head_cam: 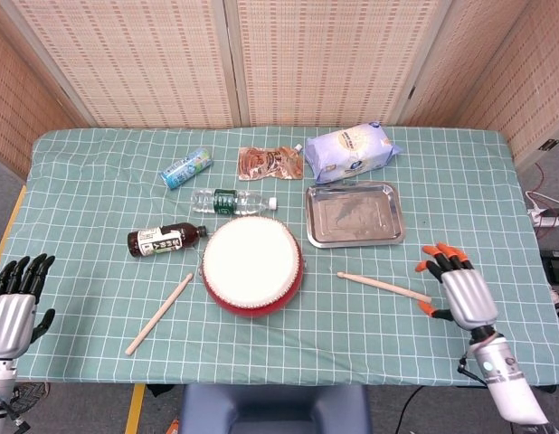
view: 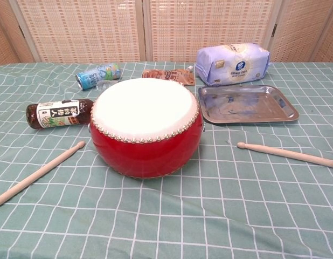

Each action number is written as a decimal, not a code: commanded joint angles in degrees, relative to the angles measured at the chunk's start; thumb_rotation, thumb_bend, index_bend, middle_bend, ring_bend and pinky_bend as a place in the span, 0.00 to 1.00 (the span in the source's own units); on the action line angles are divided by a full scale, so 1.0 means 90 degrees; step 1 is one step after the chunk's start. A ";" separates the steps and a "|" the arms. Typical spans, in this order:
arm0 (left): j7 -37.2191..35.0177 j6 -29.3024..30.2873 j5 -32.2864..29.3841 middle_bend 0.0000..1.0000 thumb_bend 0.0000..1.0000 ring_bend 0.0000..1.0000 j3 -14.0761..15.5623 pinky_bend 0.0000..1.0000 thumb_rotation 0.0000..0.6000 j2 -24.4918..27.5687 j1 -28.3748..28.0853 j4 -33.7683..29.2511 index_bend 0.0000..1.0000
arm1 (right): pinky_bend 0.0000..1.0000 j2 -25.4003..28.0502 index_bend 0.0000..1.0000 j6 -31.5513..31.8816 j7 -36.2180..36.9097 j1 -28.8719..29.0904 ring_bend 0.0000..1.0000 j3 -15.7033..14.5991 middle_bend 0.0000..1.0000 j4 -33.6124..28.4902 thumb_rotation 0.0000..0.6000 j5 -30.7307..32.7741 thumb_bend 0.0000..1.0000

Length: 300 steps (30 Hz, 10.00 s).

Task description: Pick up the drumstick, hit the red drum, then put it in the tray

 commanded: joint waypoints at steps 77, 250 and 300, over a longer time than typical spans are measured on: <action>-0.0429 -0.0020 0.0125 0.06 0.27 0.01 0.0199 0.06 1.00 -0.0052 0.0166 0.0382 0.05 | 0.16 -0.2203 0.60 -0.0480 1.2648 0.1496 0.20 -0.0273 0.30 0.4469 1.00 -0.1231 0.45; -0.0772 -0.0034 0.0260 0.06 0.26 0.02 0.0195 0.06 1.00 -0.0223 0.0066 0.0757 0.06 | 0.94 -0.1734 1.00 -0.1905 -0.1462 0.4736 0.98 0.0564 0.96 0.1677 1.00 0.2572 0.65; -0.0757 -0.0092 0.0233 0.06 0.26 0.02 0.0183 0.06 1.00 -0.0263 0.0028 0.0764 0.06 | 0.94 -0.2059 1.00 -0.2177 -0.3393 0.4866 0.96 0.0213 0.96 0.2173 1.00 0.2867 0.65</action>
